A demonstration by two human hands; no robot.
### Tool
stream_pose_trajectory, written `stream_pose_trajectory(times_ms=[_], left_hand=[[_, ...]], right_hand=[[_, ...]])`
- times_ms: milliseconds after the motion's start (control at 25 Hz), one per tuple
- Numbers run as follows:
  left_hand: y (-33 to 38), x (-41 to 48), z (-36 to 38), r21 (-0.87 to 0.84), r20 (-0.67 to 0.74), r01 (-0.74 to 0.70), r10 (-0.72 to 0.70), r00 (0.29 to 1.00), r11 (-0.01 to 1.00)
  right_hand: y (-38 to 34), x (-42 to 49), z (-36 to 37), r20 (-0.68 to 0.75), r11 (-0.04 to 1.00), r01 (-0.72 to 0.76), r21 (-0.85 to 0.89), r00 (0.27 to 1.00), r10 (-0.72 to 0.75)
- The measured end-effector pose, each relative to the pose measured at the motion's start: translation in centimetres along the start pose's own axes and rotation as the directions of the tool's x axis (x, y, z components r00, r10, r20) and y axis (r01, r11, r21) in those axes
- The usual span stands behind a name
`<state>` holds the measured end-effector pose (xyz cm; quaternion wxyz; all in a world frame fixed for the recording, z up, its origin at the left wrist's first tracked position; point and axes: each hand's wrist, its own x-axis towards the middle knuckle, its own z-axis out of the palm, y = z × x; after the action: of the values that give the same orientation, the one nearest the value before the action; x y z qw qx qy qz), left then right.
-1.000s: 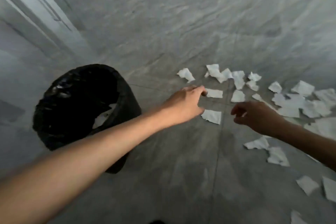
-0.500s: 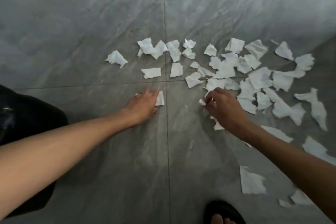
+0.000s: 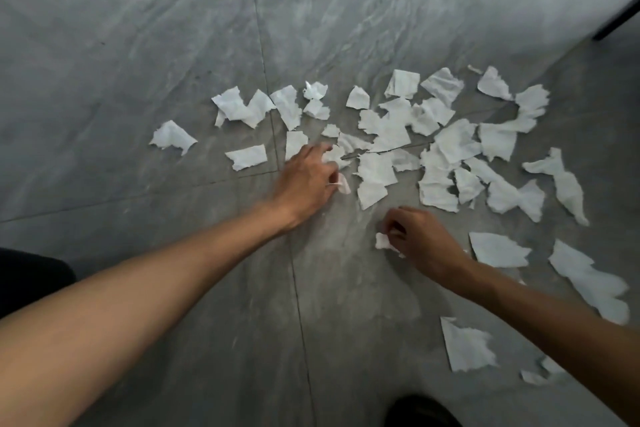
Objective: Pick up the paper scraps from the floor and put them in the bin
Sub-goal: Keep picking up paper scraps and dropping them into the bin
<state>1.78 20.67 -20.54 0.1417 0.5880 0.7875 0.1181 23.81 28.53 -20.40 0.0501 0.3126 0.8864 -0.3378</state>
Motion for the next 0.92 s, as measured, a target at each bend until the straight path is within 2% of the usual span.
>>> stream_pose_trajectory(times_ms=[80, 160, 280, 360, 520, 600, 760, 920], left_hand=[[0.5, 2.4, 1.0, 0.058, 0.057, -0.001, -0.002, 0.998, 0.998], [0.5, 3.1, 1.7, 0.063, 0.04, 0.027, -0.029, 0.999, 0.998], [0.7, 2.1, 1.6, -0.016, 0.062, 0.007, -0.006, 0.998, 1.0], [0.8, 0.6, 0.5, -0.081, 0.077, -0.005, 0.011, 0.997, 0.997], [0.8, -2.8, -4.5, -0.23, 0.039, 0.031, -0.022, 0.999, 0.973], [0.6, -4.9, -7.9, -0.267, -0.016, 0.083, -0.091, 0.996, 0.96], [0.7, -9.7, -15.1, -0.423, -0.185, 0.142, -0.239, 0.953, 0.895], [-0.6, -16.7, -22.0, -0.388, -0.356, 0.2, -0.346, 0.868, 0.9]], right_hand=[[0.3, 0.7, -0.5, -0.086, 0.998, -0.045, 0.044, 0.995, 0.048], [0.0, 2.3, -0.9, -0.093, 0.997, -0.043, 0.068, 0.994, 0.049], [-0.4, 5.5, -1.1, -0.072, 0.999, -0.045, 0.031, 0.996, 0.047], [-0.3, 6.7, -0.7, -0.055, 0.998, -0.039, -0.054, 0.998, 0.036], [-1.3, 6.3, 0.1, -0.084, 0.986, 0.047, -0.159, 0.995, -0.061], [-2.8, 5.7, 0.4, -0.106, 0.99, 0.096, -0.104, 0.989, -0.107], [-8.2, 4.9, -0.1, -0.115, 0.979, 0.098, 0.179, 0.99, -0.078], [-17.2, 5.1, -0.6, -0.062, 0.93, 0.177, 0.323, 0.984, -0.166]])
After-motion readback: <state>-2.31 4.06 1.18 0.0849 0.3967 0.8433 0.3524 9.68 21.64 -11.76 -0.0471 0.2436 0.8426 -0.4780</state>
